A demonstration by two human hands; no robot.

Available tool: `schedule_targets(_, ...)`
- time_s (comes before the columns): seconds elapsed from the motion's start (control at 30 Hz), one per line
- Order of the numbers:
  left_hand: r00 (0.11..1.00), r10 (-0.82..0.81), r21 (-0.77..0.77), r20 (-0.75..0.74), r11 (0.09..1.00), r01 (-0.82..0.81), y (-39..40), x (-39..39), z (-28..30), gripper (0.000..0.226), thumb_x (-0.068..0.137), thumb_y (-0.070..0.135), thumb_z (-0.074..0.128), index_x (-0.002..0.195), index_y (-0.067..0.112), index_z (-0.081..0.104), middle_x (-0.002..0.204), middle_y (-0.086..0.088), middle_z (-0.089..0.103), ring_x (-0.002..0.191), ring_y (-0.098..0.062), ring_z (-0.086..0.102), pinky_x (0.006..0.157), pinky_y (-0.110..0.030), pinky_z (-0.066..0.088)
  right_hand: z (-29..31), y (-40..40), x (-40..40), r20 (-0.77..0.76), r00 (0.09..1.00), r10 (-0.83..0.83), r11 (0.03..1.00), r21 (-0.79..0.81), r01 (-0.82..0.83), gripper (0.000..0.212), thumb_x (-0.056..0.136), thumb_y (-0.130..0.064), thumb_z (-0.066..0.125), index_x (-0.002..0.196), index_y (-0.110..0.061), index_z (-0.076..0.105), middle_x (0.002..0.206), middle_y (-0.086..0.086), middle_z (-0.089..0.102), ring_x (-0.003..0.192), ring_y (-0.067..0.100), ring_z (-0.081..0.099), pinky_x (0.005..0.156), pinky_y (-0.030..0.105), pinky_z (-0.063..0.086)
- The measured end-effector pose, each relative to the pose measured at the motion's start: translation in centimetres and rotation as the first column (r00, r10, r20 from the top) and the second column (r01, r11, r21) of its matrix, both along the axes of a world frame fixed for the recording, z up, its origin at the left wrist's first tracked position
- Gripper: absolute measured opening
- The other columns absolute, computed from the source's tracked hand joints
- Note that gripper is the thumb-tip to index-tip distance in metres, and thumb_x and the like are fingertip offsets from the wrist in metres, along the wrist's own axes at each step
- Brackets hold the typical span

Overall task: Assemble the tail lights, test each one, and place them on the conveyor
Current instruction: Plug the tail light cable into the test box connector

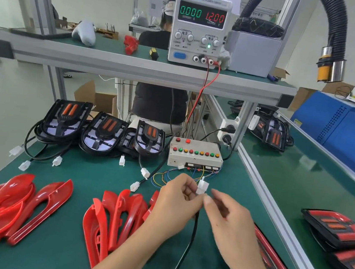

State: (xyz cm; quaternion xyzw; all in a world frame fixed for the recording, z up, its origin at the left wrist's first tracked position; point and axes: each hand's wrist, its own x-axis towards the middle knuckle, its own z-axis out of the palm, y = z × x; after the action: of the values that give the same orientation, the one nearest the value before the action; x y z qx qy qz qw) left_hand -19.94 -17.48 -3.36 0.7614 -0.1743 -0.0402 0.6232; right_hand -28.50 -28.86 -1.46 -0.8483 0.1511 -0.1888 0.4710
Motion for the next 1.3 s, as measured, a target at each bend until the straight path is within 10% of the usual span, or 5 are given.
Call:
schedule_targets(0.23,0.950,-0.288,0.267,0.124,0.931,0.248,2.1,1.4,0.5,0.023,0.077,0.031,0.069,0.096,0.031,0.057,0.079,0.008,0.067,0.071,-0.006,0.061,0.066,-0.020,0.050,-2.2,0.0,3.5,0.136,0.986,-0.100,0.990,0.114,0.085,0.019,0.097,-0.031,0.066,0.080,-0.023,0.068,0.071,-0.007,0.071,0.066,0.009,0.065,0.064,0.028,0.051)
schedule_targets(0.37,0.953,0.019,0.366,0.301,0.921,-0.134,1.5,8.0,0.1,0.008,0.090,0.011,0.062,0.094,0.016,0.067,0.086,0.004,0.069,0.084,-0.019,0.064,0.079,-0.033,0.050,-3.1,0.0,3.1,0.102,0.987,-0.127,0.895,0.441,0.070,0.026,0.104,-0.028,0.055,0.083,-0.022,0.070,0.068,-0.005,0.069,0.063,0.012,0.070,0.066,0.030,0.054)
schedule_targets(0.77,0.925,-0.199,0.902,0.324,0.361,-0.238,-4.8,15.6,-5.2,0.026,0.096,0.011,0.062,0.121,0.010,0.063,0.121,-0.011,0.066,0.112,-0.032,0.067,0.083,-0.039,0.054,-5.1,1.1,3.4,-0.010,1.000,-0.013,0.864,0.504,0.016,0.030,0.108,-0.019,0.044,0.117,-0.044,0.057,0.058,-0.012,0.046,0.054,0.004,0.047,0.069,0.034,0.058)
schedule_targets(1.03,0.918,-0.186,0.771,0.351,0.614,-0.170,-3.2,15.8,-5.0,0.024,0.096,0.029,0.064,0.116,0.017,0.065,0.120,-0.006,0.064,0.114,-0.029,0.061,0.095,-0.039,0.048,-4.1,1.8,4.2,0.055,0.998,-0.041,0.835,0.550,0.004,0.008,0.103,-0.018,0.057,0.107,-0.011,0.057,0.076,0.005,0.074,0.052,0.011,0.053,0.057,0.027,0.051)
schedule_targets(1.3,0.844,-0.318,0.343,0.432,0.923,0.172,0.3,12.2,-0.7,0.021,0.083,0.012,0.077,0.097,0.016,0.062,0.084,0.010,0.067,0.081,-0.006,0.062,0.076,-0.017,0.050,-2.6,-0.5,6.3,0.082,0.988,-0.132,0.928,0.360,0.095,0.008,0.096,-0.024,0.068,0.089,-0.026,0.071,0.071,-0.003,0.075,0.051,0.005,0.056,0.055,0.027,0.053)
